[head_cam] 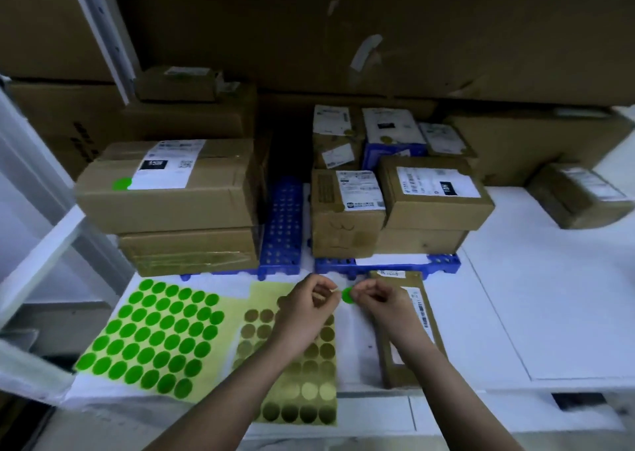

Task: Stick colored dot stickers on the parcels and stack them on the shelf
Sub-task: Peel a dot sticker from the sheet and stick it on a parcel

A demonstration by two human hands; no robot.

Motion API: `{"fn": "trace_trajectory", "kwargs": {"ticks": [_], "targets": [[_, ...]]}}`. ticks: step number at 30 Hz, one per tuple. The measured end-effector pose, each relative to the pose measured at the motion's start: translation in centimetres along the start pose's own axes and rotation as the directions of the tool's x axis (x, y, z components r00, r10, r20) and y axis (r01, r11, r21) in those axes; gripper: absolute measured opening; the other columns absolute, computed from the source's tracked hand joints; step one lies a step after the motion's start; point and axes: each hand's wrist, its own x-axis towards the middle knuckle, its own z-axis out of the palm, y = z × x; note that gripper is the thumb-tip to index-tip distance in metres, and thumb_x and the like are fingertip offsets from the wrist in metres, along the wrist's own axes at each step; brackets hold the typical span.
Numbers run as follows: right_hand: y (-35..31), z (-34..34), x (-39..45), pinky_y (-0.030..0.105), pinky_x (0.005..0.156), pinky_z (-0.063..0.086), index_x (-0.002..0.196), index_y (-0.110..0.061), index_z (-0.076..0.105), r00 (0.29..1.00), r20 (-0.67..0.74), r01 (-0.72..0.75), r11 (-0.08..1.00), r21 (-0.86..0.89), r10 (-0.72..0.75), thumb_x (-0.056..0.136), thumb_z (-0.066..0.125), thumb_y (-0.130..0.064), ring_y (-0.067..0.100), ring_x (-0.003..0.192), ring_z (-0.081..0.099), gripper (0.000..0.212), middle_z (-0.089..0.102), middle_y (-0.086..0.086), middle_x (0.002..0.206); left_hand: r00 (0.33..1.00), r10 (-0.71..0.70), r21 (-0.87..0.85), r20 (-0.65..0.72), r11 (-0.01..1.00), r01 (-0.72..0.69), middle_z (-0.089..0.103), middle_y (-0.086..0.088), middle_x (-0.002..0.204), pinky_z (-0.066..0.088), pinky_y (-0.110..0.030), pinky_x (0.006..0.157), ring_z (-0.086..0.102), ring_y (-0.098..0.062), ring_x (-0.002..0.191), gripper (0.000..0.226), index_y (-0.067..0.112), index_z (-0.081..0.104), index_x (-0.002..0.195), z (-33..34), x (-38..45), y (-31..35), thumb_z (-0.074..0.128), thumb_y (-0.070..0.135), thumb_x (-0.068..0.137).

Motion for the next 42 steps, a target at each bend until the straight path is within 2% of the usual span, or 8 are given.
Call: {"fn": "trace_trajectory", "kwargs": {"ticks": [3, 8, 12, 18, 31, 36, 39, 42], "targets": [[0.5, -3.5, -1.6, 0.008, 0.055, 0.044, 0.084, -0.002, 0.067, 0.998, -0.032, -0.060, 0.997, -0.046, 0.058, 0.085, 0.065, 0.003, -0.002, 0.058, 0.060, 0.006, 0.066, -0.003, 0.067, 0.990, -0.058, -0.104, 0.131, 0.992, 0.072, 0.061, 0.004, 0.085, 0.046, -0.019, 0.062, 0.060, -0.009, 0.073, 0.007, 0.022, 0.056, 0.087, 3.2, -0.6, 1.3, 0.062, 0.022, 0.090], [1.5, -6.9, -3.9, 0.010, 0.058, 0.047, 0.073, -0.012, 0.068, 0.988, -0.040, -0.153, 0.982, -0.112, 0.150, 0.085, 0.066, 0.000, -0.002, 0.060, 0.062, 0.017, 0.067, -0.008, 0.064, 0.970, -0.073, -0.025, 0.233, 0.996, 0.080, 0.060, 0.008, 0.075, 0.046, -0.025, 0.069, 0.056, -0.010, 0.074, 0.015, 0.023, 0.059, 0.076, 7.4, -1.5, 1.2, 0.064, 0.017, 0.088], [2.2, -8.2, -5.0, 0.010, 0.061, 0.048, 0.069, -0.017, 0.067, 0.982, -0.026, -0.191, 0.967, -0.171, 0.189, 0.084, 0.067, 0.000, -0.001, 0.061, 0.061, 0.023, 0.067, -0.005, 0.069, 0.965, -0.062, 0.040, 0.256, 0.998, 0.054, 0.062, 0.007, 0.079, 0.043, -0.015, 0.069, 0.057, -0.007, 0.077, 0.014, 0.023, 0.060, 0.075, 9.0, -2.3, 0.7, 0.065, 0.016, 0.086], [3.2, -8.5, -5.3, 0.017, 0.068, 0.046, 0.068, -0.034, 0.060, 0.993, -0.021, -0.109, 0.816, -0.568, 0.118, 0.082, 0.071, -0.021, 0.003, 0.075, 0.061, 0.021, 0.063, -0.017, 0.072, 0.986, -0.042, 0.189, 0.160, 0.982, 0.011, 0.060, 0.006, 0.085, 0.039, -0.009, 0.064, 0.056, -0.002, 0.074, 0.012, 0.024, 0.060, 0.076, 9.7, -3.9, 0.2, 0.066, 0.021, 0.085], [5.3, -8.2, -5.4, 0.028, 0.082, 0.045, 0.069, -0.032, 0.064, 1.000, 0.002, 0.002, 0.677, -0.736, 0.000, 0.084, 0.063, -0.031, 0.017, 0.098, 0.054, 0.015, 0.057, -0.006, 0.101, 0.971, 0.222, 0.591, 0.091, 0.773, -0.233, 0.057, 0.004, 0.098, 0.044, -0.030, 0.079, 0.056, -0.016, 0.090, 0.013, 0.022, 0.064, 0.092, 10.2, -5.7, -0.2, 0.054, 0.030, 0.089], [5.9, -8.2, -5.4, 0.028, 0.083, 0.042, 0.058, -0.042, 0.045, 0.999, -0.004, 0.021, 0.670, -0.742, -0.035, 0.083, 0.063, -0.031, 0.014, 0.099, 0.052, 0.033, 0.055, -0.009, 0.101, 0.932, 0.325, 0.702, 0.157, 0.627, -0.337, 0.053, 0.005, 0.069, 0.043, -0.031, 0.052, 0.057, -0.017, 0.060, 0.011, 0.025, 0.055, 0.070, 10.6, -5.7, -0.1, 0.065, 0.030, 0.067], [6.3, -8.3, -5.4, 0.028, 0.080, 0.041, 0.066, -0.037, 0.055, 0.996, -0.015, 0.044, 0.661, -0.749, -0.083, 0.082, 0.065, -0.029, 0.015, 0.098, 0.053, 0.020, 0.055, -0.009, 0.100, 0.908, 0.370, 0.749, 0.195, 0.542, -0.382, 0.050, 0.005, 0.066, 0.042, -0.027, 0.049, 0.055, -0.015, 0.056, 0.021, 0.026, 0.051, 0.070, 10.6, -5.7, -0.1, 0.067, 0.031, 0.058], [6.9, -8.4, -5.3, 0.028, 0.077, 0.040, 0.073, -0.028, 0.067, 0.990, -0.033, 0.063, 0.646, -0.761, -0.135, 0.080, 0.068, -0.028, 0.018, 0.097, 0.054, 0.007, 0.056, -0.007, 0.099, 0.922, 0.335, 0.730, 0.191, 0.580, -0.362, 0.050, 0.005, 0.066, 0.040, -0.027, 0.049, 0.054, -0.016, 0.056, 0.021, 0.025, 0.049, 0.072, 10.6, -5.5, -0.6, 0.065, 0.033, 0.060]]}}
